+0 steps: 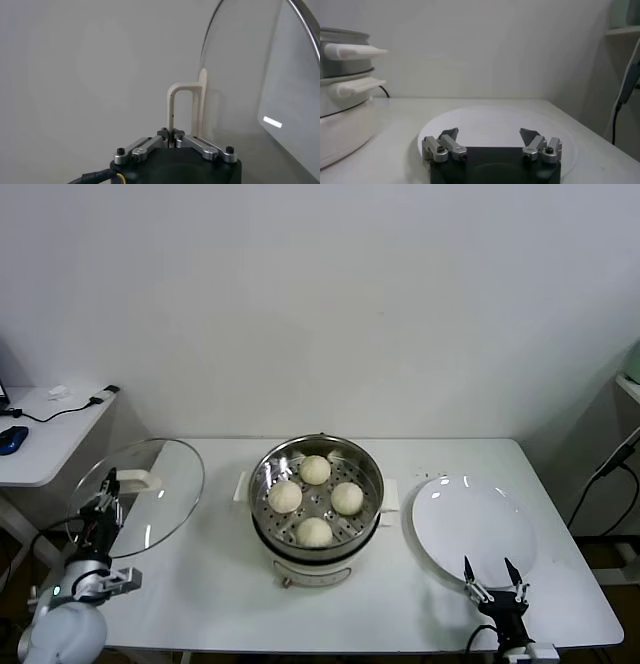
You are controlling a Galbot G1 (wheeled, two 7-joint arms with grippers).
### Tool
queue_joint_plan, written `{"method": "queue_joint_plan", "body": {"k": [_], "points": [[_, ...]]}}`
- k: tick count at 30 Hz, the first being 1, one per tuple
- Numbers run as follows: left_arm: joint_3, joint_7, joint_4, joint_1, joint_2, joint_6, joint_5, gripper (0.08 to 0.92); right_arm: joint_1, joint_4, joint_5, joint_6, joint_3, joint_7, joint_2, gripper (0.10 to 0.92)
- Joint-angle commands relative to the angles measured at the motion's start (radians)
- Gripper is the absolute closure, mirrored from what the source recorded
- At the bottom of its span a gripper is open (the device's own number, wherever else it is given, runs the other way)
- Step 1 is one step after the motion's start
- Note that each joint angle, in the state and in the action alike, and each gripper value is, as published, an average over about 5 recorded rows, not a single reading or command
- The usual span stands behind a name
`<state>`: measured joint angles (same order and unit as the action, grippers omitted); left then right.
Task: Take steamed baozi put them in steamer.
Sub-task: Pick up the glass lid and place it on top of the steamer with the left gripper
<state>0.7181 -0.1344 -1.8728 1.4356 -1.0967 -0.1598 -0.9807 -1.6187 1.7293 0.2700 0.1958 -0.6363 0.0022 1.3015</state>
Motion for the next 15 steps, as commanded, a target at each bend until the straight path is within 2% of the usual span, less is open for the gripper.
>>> {"method": "queue_joint_plan", "body": {"k": [1, 8, 15], "points": [[-0.164, 0.222, -0.309, -0.048, 0.043, -0.255, -0.030, 0.865, -0.010, 0.049, -0.066, -0.008, 0.007, -0.001, 0.002, 0.203], [-0.408, 0.288, -0.347, -0.124, -0.040, -0.404, -0.268, 0.865, -0.024, 0.074, -0.065, -0.004, 0.018, 0.000, 0.004, 0.203], [-0.533, 0.325, -0.331, -0.171, -0.116, -0.465, -0.353, 0.865, -0.024, 0.069, -0.062, 0.006, 0.025, 0.000, 0.012, 0.203]]}}
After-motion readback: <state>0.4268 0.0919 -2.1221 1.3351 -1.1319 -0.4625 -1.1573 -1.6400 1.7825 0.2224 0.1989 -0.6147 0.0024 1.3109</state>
